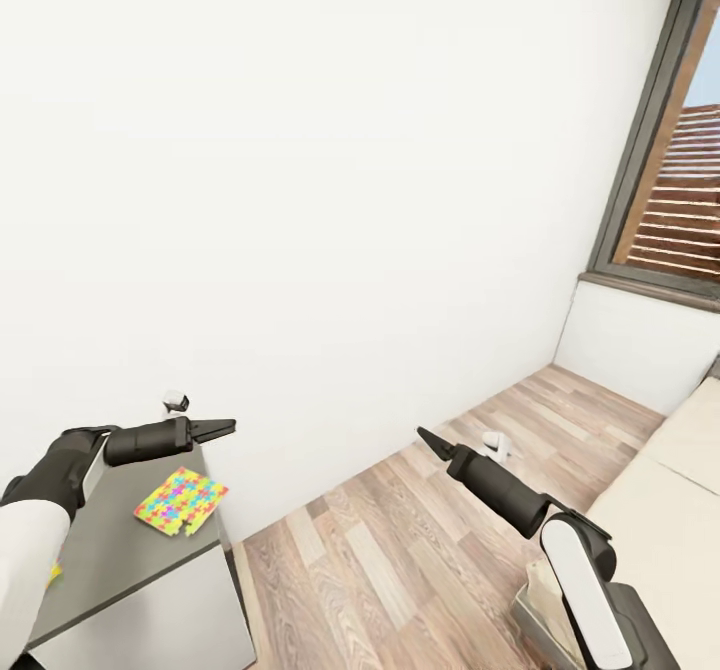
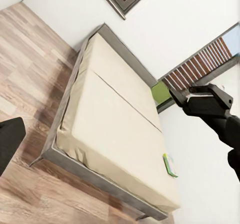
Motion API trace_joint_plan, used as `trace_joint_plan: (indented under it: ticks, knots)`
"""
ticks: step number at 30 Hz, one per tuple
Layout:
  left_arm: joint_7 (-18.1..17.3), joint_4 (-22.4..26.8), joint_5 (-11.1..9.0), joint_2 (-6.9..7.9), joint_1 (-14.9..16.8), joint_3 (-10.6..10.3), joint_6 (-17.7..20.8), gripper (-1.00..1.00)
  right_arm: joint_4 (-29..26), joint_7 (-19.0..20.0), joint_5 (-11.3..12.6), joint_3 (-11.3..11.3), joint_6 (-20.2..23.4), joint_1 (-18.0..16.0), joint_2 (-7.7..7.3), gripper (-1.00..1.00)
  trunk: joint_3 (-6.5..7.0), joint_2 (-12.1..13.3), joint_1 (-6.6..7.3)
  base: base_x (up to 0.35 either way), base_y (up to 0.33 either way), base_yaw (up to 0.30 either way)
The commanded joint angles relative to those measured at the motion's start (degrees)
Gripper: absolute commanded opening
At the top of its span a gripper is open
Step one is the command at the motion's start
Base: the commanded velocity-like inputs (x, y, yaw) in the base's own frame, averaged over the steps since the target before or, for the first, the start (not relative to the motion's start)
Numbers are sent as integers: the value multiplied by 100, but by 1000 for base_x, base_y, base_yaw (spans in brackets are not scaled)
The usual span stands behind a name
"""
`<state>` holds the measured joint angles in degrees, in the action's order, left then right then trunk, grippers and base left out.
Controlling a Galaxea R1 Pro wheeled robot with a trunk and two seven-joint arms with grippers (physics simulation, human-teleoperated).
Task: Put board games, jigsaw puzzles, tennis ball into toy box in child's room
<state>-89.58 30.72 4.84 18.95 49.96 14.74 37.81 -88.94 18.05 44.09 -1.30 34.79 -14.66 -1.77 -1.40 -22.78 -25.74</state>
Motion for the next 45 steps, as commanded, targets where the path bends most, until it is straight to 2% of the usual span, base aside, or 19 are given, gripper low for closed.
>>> trace_joint_plan:
  ticks: [1,32,45]
  knots:
    - [-42,4,52,-3,5,24,60,100,-1,12,18,-19,37,-7,1,100,-11,-13,-4,0,0,-222]
    - [-42,4,61,2,5,8,60,100,210,6,14,-81,28,-6,15,100,75,-13,-4,0,0,-206]
    - [-42,6,61,-5,5,20,60,100,211,12,18,-188,35,-6,13,100,109,-13,-4,0,0,-184]
